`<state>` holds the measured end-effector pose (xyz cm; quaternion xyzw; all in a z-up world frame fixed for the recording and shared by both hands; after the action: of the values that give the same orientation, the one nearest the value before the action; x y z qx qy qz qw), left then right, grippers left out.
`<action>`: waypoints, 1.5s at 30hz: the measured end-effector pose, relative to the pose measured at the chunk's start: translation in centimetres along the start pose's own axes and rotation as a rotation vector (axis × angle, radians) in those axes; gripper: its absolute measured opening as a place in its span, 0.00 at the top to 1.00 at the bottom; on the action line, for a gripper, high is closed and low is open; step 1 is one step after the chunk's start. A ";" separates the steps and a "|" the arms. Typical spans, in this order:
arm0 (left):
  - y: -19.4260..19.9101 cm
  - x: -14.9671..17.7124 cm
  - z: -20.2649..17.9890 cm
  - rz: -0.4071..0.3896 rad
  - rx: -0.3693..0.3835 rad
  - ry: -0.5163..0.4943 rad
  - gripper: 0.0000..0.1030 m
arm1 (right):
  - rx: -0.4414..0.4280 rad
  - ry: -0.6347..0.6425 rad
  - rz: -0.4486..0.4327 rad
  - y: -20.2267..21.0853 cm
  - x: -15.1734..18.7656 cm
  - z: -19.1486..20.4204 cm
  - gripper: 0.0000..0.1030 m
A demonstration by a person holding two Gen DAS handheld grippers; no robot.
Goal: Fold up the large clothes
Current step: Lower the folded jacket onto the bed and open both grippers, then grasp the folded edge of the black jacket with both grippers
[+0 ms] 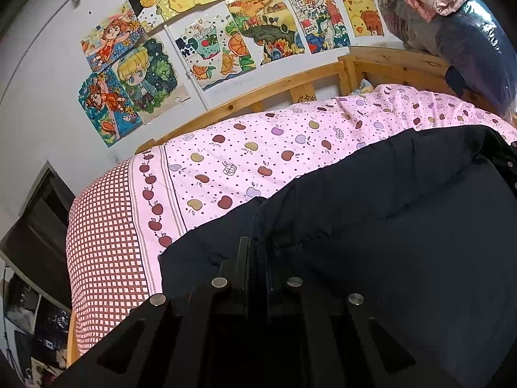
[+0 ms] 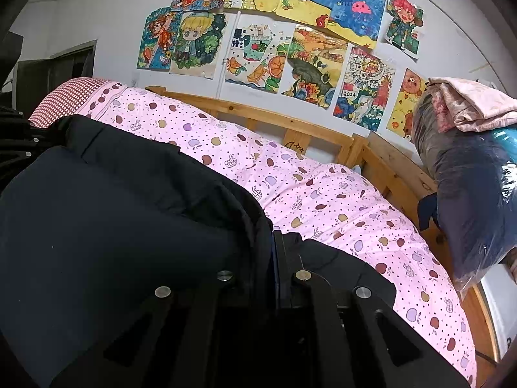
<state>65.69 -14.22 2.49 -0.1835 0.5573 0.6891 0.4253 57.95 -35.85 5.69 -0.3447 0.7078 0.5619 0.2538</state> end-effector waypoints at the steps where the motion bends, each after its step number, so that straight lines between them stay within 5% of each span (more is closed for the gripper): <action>1: -0.1 0.0 0.0 0.001 0.001 0.001 0.93 | -0.001 -0.001 0.001 -0.1 0.1 0.0 0.93; 8: 0.1 0.2 0.1 -0.013 0.015 0.016 0.87 | -0.020 -0.010 0.016 -0.7 0.4 0.1 0.90; 10: 0.8 0.0 0.3 -0.050 0.042 0.036 0.72 | -0.020 -0.024 0.019 -0.8 0.5 -0.2 0.86; 12: 1.6 -0.1 0.8 -0.087 0.041 0.061 0.26 | -0.034 -0.065 0.007 -0.5 0.6 -1.0 0.75; 14: 3.0 -0.4 1.5 -0.155 0.021 0.094 0.13 | -0.057 -0.123 -0.023 0.1 0.5 -2.0 0.39; 16: 4.1 -0.5 1.7 -0.204 0.019 0.100 0.13 | -0.062 -0.163 -0.052 0.7 0.5 -3.0 0.26; 25: 8.4 1.5 1.3 -0.236 0.250 0.174 0.06 | -0.133 -0.160 -0.099 5.1 1.3 -3.6 0.17; 28: 7.9 2.9 0.8 -0.182 0.286 0.155 0.06 | -0.221 -0.128 -0.103 6.8 1.5 -2.4 0.16; 33: 5.2 5.3 1.0 -0.069 0.285 0.165 0.05 | -0.322 -0.102 -0.055 6.9 2.8 -0.2 0.13; 37: 4.7 5.6 1.6 -0.067 0.295 0.187 0.04 | -0.198 -0.137 -0.182 8.6 2.7 -1.1 0.13; 41: 4.4 5.5 1.4 -0.065 0.285 0.177 0.01 | -0.182 -0.130 -0.280 11.2 2.2 -0.7 0.13; 45: 3.9 5.6 1.2 -0.054 0.285 0.187 0.00 | -0.251 -0.005 -0.178 9.9 3.1 2.7 0.13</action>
<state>59.68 -11.06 1.21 -0.1993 0.6814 0.5714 0.4117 48.26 -32.57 8.89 -0.4337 0.5979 0.6223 0.2594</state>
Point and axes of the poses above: each gripper's, at about its wrist camera, not at the fingertips, and y roughly against the way its jaws point, z to its left, x to its underside, the point moved 8 cm from there along -y, roughly the way its jaws point, and after that the axes turned 4 degrees about x, right-handed, at the moved point
